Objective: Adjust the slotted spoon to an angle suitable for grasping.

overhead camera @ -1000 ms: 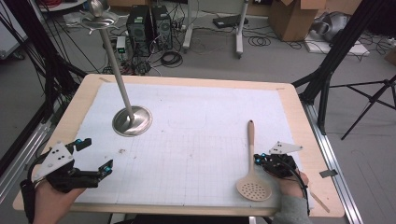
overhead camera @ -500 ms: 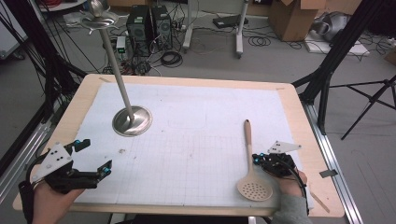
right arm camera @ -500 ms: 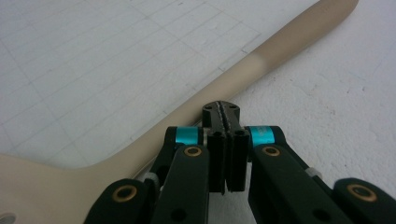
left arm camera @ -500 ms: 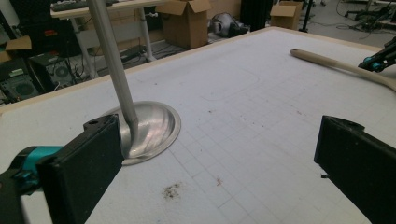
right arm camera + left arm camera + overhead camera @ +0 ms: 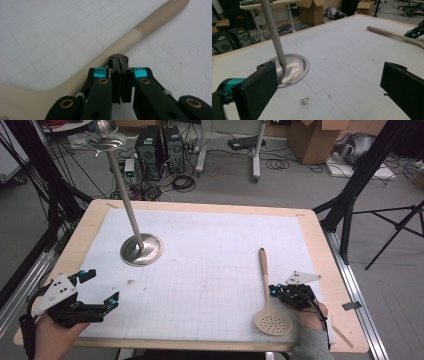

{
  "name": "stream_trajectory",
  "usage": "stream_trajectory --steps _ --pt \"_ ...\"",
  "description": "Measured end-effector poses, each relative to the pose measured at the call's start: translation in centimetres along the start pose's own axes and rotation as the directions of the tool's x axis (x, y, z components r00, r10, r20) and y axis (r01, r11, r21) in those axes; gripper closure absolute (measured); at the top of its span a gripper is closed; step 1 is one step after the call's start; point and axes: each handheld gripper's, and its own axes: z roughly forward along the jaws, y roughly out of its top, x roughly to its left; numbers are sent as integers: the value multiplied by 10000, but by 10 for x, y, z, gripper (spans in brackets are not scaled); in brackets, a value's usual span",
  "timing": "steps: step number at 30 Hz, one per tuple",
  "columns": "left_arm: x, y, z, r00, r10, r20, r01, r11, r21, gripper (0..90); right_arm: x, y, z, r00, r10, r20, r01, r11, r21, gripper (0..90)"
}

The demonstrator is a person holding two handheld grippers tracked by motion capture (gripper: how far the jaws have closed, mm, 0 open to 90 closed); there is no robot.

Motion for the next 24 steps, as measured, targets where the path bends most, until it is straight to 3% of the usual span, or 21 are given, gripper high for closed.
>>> stream_trajectory --steps 17,24 --pt "0 -2 -2 10000 -23 -83 23 10000 76 18 5 7 9 9972 -602 -446 600 9982 -51 898" --pt "1 -4 -5 9998 -90 -198 92 9999 79 18 6 9 11 9961 -611 -632 608 9981 -65 898"
